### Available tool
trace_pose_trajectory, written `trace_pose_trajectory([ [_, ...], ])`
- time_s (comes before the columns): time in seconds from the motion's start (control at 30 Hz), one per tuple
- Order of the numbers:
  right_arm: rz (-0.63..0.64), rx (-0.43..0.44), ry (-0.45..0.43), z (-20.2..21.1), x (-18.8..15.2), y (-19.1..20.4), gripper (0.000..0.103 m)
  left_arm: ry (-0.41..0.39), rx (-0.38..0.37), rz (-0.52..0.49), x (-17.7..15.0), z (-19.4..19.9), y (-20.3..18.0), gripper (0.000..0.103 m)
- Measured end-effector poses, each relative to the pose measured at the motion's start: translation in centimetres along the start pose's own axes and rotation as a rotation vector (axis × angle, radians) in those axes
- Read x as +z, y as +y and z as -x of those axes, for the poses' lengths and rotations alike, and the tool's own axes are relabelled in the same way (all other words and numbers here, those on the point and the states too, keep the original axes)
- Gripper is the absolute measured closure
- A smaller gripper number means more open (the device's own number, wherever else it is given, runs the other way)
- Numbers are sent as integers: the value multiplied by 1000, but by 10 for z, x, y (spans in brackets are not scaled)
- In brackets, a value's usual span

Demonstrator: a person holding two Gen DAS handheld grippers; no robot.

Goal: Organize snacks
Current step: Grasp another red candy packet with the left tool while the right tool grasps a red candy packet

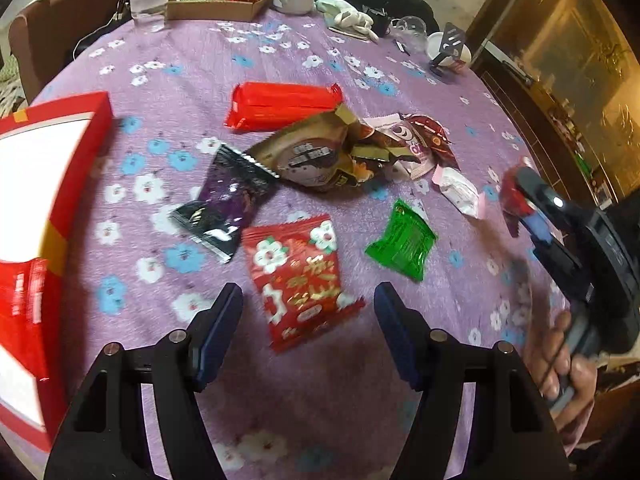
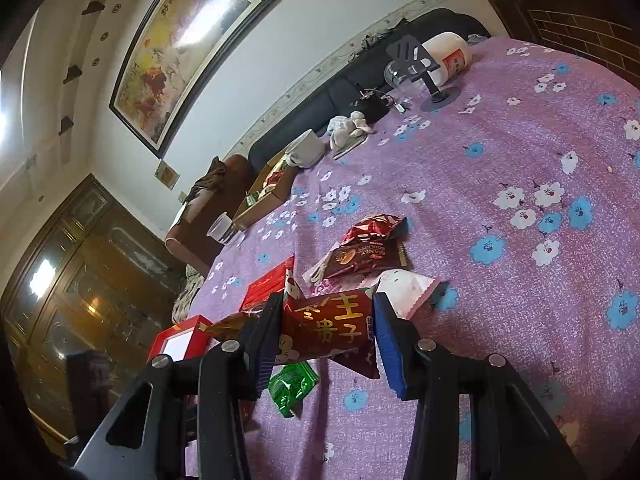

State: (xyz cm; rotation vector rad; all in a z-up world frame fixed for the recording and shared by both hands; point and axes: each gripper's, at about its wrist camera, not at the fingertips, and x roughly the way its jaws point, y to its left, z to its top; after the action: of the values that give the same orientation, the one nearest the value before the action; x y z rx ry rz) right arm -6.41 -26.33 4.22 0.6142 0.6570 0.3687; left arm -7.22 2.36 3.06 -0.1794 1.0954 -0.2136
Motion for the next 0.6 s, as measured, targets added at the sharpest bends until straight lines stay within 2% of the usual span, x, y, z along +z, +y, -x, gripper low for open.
trace_pose_trajectory([
  [0.17, 2, 8, -4, 1, -1, 1, 57, -19, 24, 0, 0, -7, -3, 35],
  [0.37, 5, 5, -2, 1, -2, 1, 57, -62, 66, -57, -3, -9, -9, 36],
  [0.5, 5, 5, -3, 0, -1, 1, 57, -80, 88, -105, -5, -9, -9, 47],
  [0.53, 5, 7, -4, 1, -1, 1, 57, -85, 87, -112, -6, -8, -6, 52],
  [0.6, 4, 6, -8, 1, -1, 1, 57, -87, 74, -120, -4, -7, -2, 54],
])
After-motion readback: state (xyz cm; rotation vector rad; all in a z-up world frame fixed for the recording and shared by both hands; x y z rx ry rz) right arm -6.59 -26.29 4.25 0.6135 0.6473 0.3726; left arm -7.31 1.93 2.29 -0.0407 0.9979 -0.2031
